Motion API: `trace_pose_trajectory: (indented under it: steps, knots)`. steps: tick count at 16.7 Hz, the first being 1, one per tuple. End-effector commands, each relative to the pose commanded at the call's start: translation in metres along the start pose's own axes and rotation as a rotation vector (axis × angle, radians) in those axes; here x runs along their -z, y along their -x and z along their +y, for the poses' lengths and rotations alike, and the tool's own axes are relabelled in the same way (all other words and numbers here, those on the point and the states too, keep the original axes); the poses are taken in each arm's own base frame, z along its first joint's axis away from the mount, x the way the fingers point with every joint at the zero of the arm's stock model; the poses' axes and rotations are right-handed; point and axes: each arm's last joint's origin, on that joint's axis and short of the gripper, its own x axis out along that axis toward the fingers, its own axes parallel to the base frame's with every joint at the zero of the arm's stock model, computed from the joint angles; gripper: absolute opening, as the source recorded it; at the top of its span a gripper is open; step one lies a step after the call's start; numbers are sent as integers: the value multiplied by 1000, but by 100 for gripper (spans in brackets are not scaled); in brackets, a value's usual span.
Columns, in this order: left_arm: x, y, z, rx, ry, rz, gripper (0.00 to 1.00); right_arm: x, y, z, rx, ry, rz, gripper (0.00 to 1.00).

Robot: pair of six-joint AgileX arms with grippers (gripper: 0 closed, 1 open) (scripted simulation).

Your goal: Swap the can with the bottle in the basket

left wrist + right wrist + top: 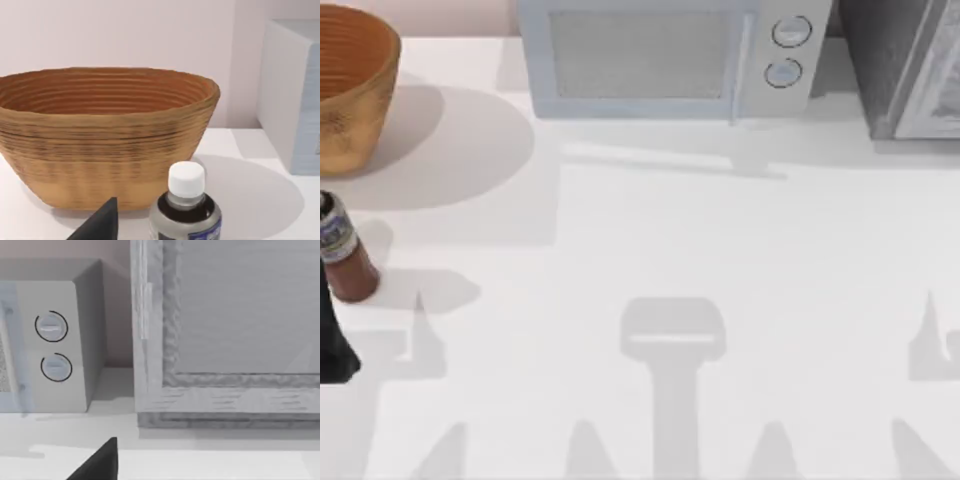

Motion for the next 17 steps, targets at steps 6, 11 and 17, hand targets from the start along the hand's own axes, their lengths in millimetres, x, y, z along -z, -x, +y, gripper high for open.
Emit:
trace_pose_trajectory:
  steps: [6,11,17]
  knots:
    - [-22,0,2,-8,-4,36,100,0,0,0,0,0,0,100]
    - [-90,-17,10,-14,-5,177,100,0,0,0,0,0,0,100]
    - [-175,-101,35,5,30,473,100,0,0,0,0,0,0,100]
